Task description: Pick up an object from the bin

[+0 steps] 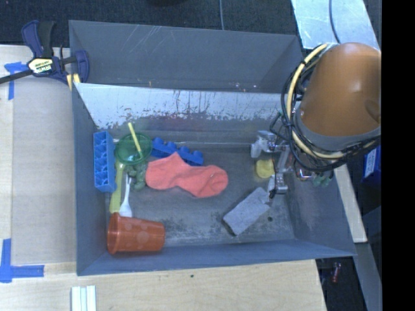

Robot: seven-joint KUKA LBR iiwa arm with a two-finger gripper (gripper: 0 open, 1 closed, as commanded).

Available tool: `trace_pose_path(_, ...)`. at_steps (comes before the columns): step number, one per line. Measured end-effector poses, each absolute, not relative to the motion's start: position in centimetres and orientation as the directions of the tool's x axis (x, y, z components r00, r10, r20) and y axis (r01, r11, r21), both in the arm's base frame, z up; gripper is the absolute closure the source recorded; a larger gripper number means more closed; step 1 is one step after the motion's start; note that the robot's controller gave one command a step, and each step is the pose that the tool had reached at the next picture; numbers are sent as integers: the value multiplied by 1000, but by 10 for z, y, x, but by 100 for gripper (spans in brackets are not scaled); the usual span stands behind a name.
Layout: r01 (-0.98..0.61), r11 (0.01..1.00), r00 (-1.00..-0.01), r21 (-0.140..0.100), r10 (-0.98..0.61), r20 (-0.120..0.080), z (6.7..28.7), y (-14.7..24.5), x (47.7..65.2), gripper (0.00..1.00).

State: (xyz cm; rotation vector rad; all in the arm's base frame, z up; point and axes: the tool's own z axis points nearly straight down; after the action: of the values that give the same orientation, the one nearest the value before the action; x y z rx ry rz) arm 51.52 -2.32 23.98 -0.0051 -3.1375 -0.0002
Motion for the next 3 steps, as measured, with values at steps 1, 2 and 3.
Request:
trace_pose_path(1, 3, 1000, -1000, 0, 3, -4, 243, -23, 517, 0)
trace_pose_path(2, 47, 999, -999, 0, 47, -9, 181, -5, 508, 0)
trace_pose_path(3, 27, 1000, -1000, 0, 27, -9, 194, 32, 527, 0)
